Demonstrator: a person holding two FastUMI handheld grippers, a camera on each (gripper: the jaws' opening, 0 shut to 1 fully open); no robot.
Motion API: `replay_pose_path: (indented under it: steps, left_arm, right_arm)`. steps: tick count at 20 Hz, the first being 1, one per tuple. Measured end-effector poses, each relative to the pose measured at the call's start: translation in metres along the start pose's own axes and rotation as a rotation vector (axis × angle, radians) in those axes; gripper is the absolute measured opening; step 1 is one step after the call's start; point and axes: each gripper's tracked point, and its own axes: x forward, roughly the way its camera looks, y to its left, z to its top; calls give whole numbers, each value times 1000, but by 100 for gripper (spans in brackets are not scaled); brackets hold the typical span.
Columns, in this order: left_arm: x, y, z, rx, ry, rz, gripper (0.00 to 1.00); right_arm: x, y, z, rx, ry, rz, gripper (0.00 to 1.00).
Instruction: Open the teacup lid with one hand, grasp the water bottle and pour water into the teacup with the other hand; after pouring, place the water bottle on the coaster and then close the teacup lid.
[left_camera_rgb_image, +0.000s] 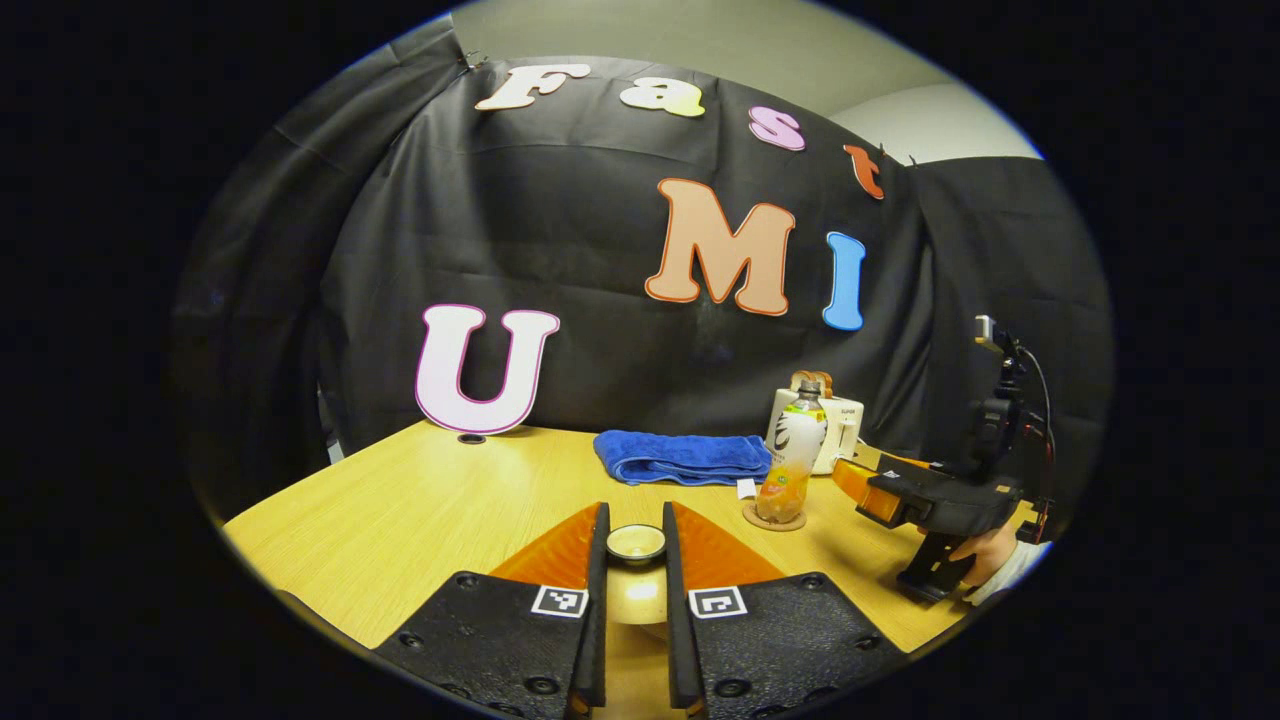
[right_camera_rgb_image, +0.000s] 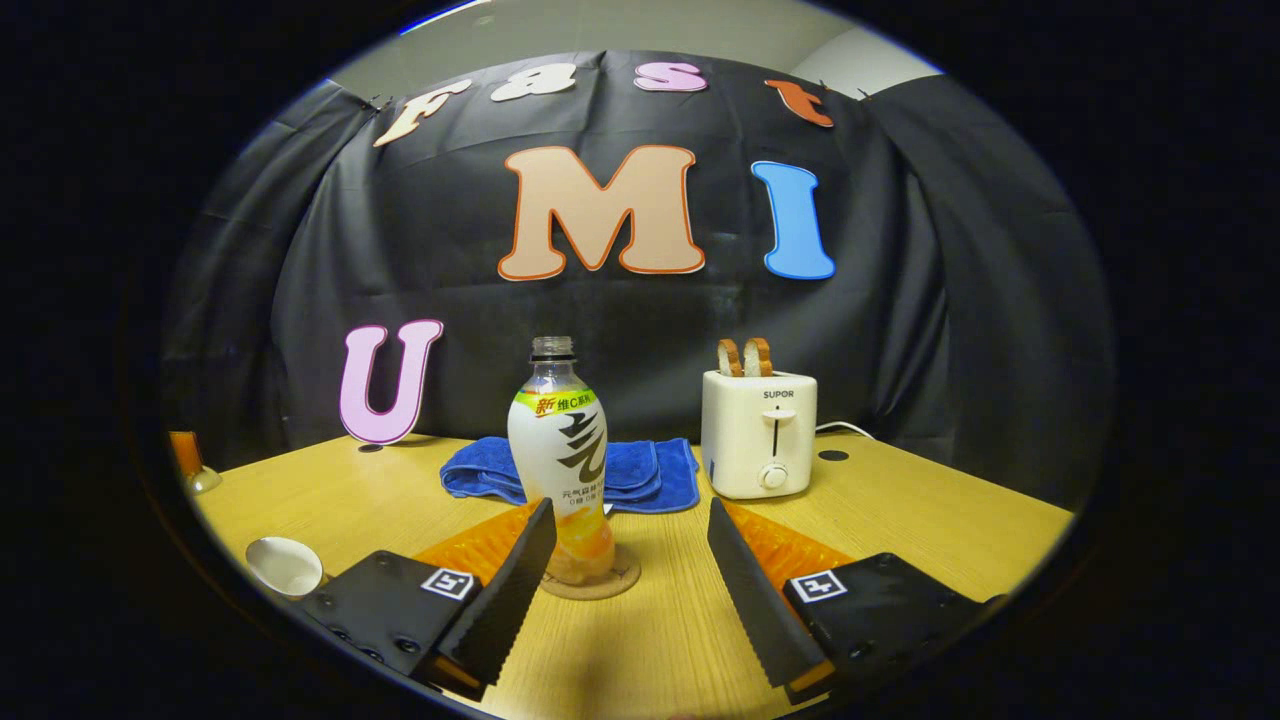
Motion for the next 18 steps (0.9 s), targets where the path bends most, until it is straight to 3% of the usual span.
replay_pose_path:
  steps: [1,3,4,8,9,13,16,17,18]
  left_arm:
    - [0,-3,-2,1,1,-6,22]
    - [3,-9,-5,6,7,-17,22]
    - [6,-12,-6,12,7,-21,22]
    - [18,-24,-16,49,26,-40,22]
    - [21,-25,-20,56,33,-41,22]
    - [29,-32,-33,78,63,-47,22]
    - [34,-36,-39,90,74,-51,22]
    - [36,-37,-40,95,80,-52,22]
    - [37,-38,-42,100,86,-51,22]
  right_arm:
    - [-4,-2,0,-1,2,0,93]
    - [-10,-6,0,-16,2,-4,93]
    - [-14,-7,0,-25,-2,-5,100]
    - [-26,-4,0,-50,-15,10,98]
    - [-27,-2,0,-60,-13,15,93]
    - [-33,1,-3,-88,-13,31,98]
    - [-36,5,-1,-84,-15,42,97]
    - [-36,6,-2,-80,-12,47,93]
    - [-38,6,-1,-80,-13,47,97]
